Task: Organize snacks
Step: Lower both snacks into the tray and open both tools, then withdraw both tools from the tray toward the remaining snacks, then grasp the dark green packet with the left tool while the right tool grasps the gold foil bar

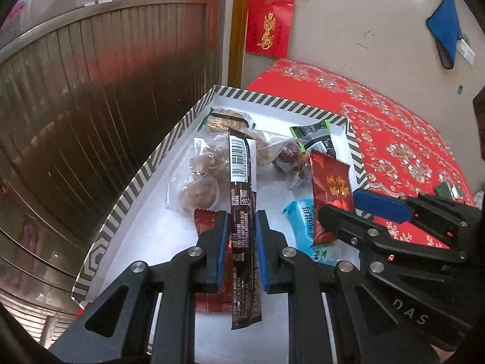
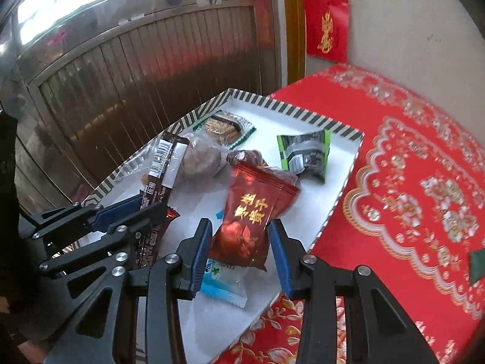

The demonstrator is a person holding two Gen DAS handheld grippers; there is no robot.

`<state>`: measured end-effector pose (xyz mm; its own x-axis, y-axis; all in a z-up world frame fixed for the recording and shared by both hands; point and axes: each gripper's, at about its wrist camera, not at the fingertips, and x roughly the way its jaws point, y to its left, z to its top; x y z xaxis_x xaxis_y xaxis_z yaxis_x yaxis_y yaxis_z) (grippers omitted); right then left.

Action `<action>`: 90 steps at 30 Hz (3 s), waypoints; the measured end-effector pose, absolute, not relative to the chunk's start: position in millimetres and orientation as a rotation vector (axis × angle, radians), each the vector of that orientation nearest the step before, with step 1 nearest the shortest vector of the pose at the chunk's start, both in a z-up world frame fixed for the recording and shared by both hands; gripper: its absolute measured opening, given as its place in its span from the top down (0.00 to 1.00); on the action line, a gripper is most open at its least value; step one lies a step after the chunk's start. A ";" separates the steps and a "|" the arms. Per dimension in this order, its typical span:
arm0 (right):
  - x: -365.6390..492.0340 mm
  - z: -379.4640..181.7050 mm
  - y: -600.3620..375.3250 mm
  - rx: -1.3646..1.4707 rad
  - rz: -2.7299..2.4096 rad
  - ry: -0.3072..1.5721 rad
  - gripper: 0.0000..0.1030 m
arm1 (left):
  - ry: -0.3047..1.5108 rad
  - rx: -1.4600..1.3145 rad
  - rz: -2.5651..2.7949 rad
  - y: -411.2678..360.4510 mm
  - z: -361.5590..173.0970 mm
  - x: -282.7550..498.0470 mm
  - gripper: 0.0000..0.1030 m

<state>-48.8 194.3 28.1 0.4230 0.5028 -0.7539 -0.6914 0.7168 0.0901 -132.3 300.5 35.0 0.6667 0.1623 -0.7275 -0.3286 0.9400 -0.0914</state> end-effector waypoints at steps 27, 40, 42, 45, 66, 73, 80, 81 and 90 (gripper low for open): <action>-50.7 60.4 52.5 -0.008 0.627 0.760 0.36 | 0.730 -0.141 0.130 209.4 70.9 -110.5 0.16; -36.5 62.0 -143.8 0.106 0.131 0.774 0.27 | 0.821 -0.008 -0.247 52.6 66.6 -36.3 0.16; -33.0 58.0 -166.6 0.147 0.076 0.788 0.27 | 0.842 0.022 -0.281 32.4 62.6 -18.2 0.16; -27.0 48.5 -191.6 0.192 0.018 0.813 0.26 | 0.874 0.104 -0.322 0.4 53.7 10.0 0.16; -3.2 5.4 -196.0 0.171 0.028 0.897 0.75 | 0.991 0.285 -0.500 -73.8 6.2 92.8 0.41; -16.2 5.5 -185.0 0.216 0.112 0.877 0.83 | 0.997 0.196 -0.441 -46.8 8.9 67.1 0.54; -31.8 14.0 -161.0 0.213 0.181 0.846 0.83 | 0.946 0.135 -0.320 -13.2 14.5 29.8 0.54; -32.7 14.9 -157.7 0.209 0.185 0.844 0.83 | 0.941 0.128 -0.309 -8.6 15.0 25.8 0.54; -36.9 28.4 -122.4 0.160 0.248 0.815 0.83 | 0.873 0.088 -0.215 25.2 27.5 -8.4 0.54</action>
<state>-36.9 -122.4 28.4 0.6590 0.2793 -0.6984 -0.1572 0.9591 0.2353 -8.4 25.2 27.5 0.6225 -0.1509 -0.7679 0.2229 0.9748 -0.0109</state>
